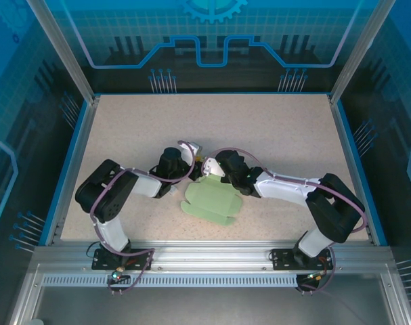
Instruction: Fold the paper box
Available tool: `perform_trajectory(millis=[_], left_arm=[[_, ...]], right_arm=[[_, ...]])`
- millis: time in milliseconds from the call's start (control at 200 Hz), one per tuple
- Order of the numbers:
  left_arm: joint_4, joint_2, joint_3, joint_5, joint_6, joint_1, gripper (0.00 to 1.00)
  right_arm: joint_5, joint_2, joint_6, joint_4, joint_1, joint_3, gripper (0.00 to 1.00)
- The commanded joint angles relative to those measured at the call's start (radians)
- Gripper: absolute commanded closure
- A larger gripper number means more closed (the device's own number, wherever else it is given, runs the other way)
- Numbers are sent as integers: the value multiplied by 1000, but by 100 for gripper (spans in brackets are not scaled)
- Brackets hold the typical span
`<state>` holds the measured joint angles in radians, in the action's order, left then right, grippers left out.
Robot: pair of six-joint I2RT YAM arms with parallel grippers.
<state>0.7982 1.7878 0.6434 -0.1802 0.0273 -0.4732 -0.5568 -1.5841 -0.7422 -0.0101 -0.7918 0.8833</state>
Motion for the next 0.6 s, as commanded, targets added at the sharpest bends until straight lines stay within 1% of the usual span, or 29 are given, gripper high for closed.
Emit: perform_trajectory(millis=[0,230,335,480,595], left_arm=[[15,33,5,28,11,23,52],[59,40,-8,-7,37,39,65],[61,29,-8,-7,44,43,68],[65,17,-7,28,50,43,73],[47,15,5,67,50,42,73]], right_arm=[[19,23,11,67,-10,26,99],[9,44,19,75,-13,16,99],[9,49,20,76,-16,10,99],[8,50,21,88,-20,9,99],[10,56,34,120,-33,18,99]])
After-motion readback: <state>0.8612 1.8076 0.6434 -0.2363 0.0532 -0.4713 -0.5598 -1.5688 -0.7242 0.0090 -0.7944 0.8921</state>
